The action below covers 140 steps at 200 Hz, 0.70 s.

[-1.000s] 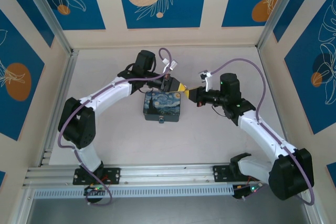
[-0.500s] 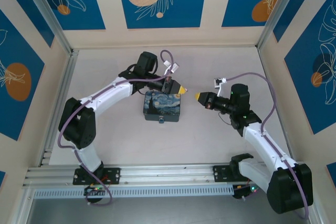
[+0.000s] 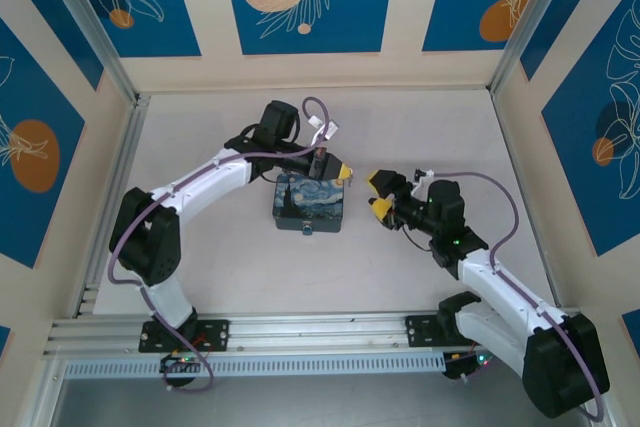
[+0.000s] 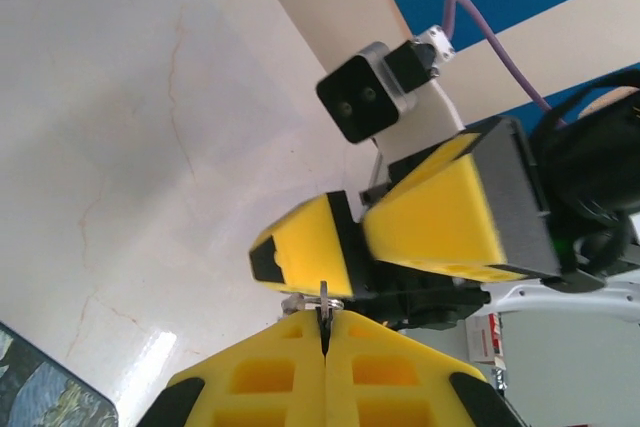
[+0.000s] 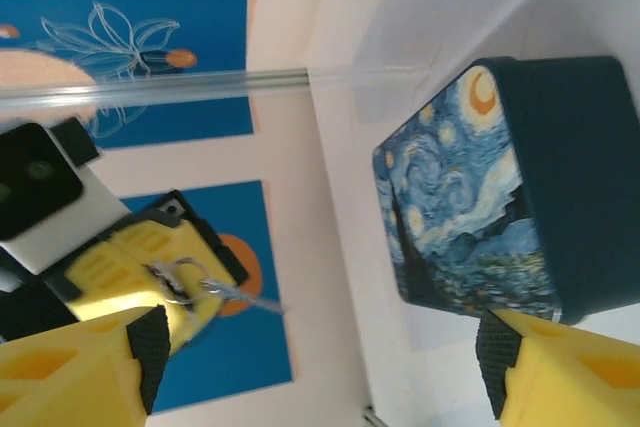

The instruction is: Unlock a padlock with a key

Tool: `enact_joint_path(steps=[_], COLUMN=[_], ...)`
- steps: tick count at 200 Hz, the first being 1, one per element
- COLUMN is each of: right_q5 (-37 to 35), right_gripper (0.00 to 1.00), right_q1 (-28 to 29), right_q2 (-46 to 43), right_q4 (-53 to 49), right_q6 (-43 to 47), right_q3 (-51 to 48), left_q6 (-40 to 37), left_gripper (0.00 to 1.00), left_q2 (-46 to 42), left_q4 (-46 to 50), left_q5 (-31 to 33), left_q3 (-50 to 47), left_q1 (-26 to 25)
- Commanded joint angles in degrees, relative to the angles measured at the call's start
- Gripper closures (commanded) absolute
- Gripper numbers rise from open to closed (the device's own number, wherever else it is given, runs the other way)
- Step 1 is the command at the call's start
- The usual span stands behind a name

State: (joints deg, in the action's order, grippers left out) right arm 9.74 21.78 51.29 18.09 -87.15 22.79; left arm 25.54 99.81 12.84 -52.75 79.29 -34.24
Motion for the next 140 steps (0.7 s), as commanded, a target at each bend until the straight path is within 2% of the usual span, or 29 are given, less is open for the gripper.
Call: enact_joint_path(steps=[1, 58, 117, 140], right_q5=[-10.92, -21.72, -21.61, -21.54], right_gripper=[0.18, 0.18, 0.19, 0.28], right_q1=[3.84, 11.16, 12.93, 12.94], right_q2=[-0.60, 7.09, 19.77, 22.03], right_q4=[4.10, 6.70, 16.49, 18.18], right_q6=[-13.47, -23.03, -25.17, -25.41], right_q3=[0.38, 4.57, 10.80, 11.84], left_q6=[0.94, 2.45, 2.06, 1.82], left_gripper=[1.00, 1.00, 1.00, 1.00], left_q2=[-1.81, -1.32, -1.45, -1.66], left_q4=[-2.60, -4.99, -4.67, -4.56], left_q5=[1.16, 0.81, 0.11, 0.11], left_q3=[-1.28, -1.94, -2.27, -2.55], left_q1=[0.31, 0.05, -0.18, -0.18])
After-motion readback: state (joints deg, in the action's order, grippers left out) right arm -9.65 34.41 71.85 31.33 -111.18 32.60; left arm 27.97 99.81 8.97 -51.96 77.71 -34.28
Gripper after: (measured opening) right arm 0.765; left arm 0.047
